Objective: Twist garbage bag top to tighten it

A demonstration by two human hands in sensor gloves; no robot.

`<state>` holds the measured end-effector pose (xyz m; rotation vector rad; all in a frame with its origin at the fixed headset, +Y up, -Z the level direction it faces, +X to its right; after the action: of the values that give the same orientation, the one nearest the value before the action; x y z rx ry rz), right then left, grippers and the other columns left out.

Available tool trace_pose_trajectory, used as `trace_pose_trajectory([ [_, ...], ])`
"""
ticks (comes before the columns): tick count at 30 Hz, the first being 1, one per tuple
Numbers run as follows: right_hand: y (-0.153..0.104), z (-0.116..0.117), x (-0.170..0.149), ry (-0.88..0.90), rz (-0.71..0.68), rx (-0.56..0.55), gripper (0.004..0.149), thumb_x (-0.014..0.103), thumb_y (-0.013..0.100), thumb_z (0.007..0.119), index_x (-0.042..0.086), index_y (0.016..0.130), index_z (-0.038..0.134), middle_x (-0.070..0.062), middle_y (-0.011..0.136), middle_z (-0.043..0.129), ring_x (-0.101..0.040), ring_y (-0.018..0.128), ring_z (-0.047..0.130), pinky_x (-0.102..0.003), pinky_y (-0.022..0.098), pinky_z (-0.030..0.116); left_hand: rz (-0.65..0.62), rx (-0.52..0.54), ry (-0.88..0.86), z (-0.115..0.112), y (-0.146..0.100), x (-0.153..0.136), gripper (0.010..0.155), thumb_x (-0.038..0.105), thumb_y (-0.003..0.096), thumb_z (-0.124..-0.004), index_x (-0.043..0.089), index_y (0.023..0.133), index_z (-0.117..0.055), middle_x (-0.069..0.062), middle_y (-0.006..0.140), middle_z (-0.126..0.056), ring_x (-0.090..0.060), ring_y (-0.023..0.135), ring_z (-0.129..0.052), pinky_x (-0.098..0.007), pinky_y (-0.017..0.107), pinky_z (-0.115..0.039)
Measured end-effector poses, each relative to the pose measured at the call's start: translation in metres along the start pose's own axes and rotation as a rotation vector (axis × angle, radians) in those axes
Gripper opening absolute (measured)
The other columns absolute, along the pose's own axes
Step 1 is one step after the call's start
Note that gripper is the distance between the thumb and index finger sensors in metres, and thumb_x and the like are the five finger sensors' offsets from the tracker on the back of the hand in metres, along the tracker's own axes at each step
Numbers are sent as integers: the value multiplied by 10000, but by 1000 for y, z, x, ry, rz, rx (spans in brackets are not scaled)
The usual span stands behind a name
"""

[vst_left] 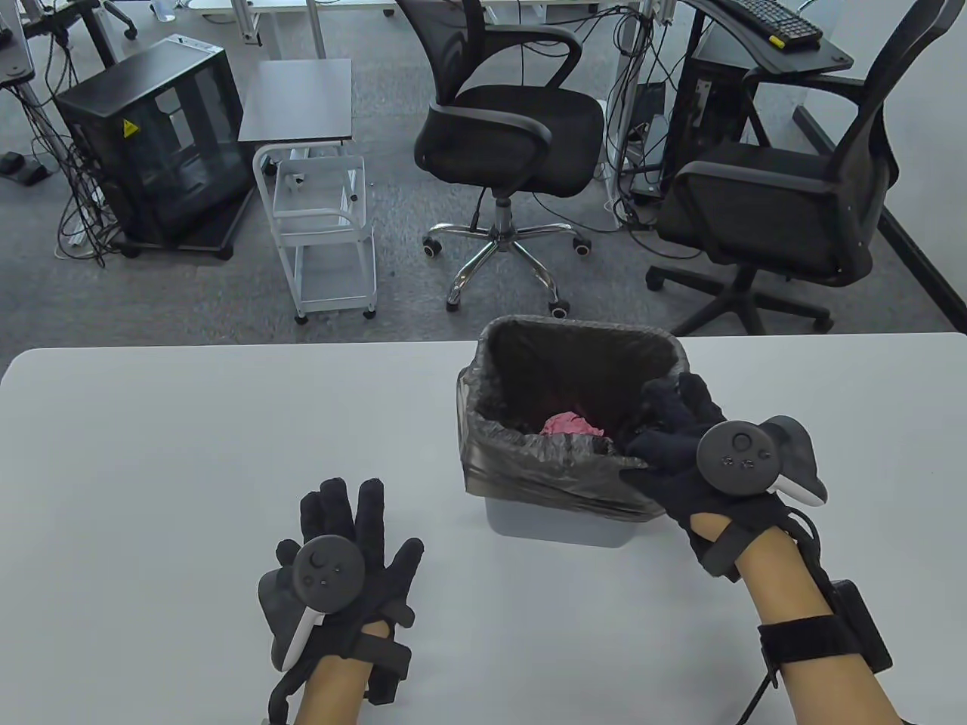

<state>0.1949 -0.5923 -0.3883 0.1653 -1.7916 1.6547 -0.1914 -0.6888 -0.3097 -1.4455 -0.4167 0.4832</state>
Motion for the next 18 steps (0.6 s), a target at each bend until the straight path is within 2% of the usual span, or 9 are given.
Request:
trace_pose_trajectory([
  [3,4,7,15,13,-57,35,464,548,470,762,255,825,827,-187,1132,273,-611,942,157,-748,676,340,-23,21,10,-2,-1,5,896,628,470,-765,498,1054,-98,46,1122,45,-314,1071,33,-779,627,-122],
  [9,9,13,28,8,-93,40,458,545,474,760,259,826,824,-187,1133,275,-613,944,163,-756,670,334,-63,35,20,-9,-1,13,909,624,463,-775,504,1050,-92,58,1119,51,-305,1077,29,-777,641,-129],
  [11,7,13,28,30,-89,32,488,538,484,765,280,898,778,-190,1130,220,-618,937,138,-770,650,248,-99,71,7,-10,0,16,899,620,463,-778,501,1056,-113,57,1125,34,-305,1082,12,-776,645,-137],
  [12,6,12,28,41,-93,27,548,543,481,779,297,968,727,-191,1126,178,-619,934,122,-776,638,215,-105,76,8,-10,0,17,897,622,465,-773,500,1056,-109,54,1125,32,-305,1083,5,-775,646,-145],
  [14,1,6,26,48,-77,35,748,582,470,794,320,1102,491,-202,1100,63,-617,929,79,-780,625,172,-114,83,0,-12,0,18,900,616,465,-775,503,1051,-101,57,1124,35,-304,1085,1,-774,648,-148],
  [18,-29,-18,14,88,-44,-73,927,630,461,796,300,1125,240,-199,1082,3,-600,938,51,-780,622,149,-119,77,18,-16,0,19,924,621,467,-770,506,1030,-46,58,1113,54,-308,1083,1,-774,648,-154],
])
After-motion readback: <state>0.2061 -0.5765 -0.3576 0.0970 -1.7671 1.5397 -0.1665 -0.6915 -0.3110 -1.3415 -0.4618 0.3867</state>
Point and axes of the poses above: the tracker on the back of each hand, its own x axis roughly to the thumb side, its own y axis roughly from the wrist to the fingertips, z = x × y, the point moved 3 cm from there along y, roughly from the wrist to the fingertips
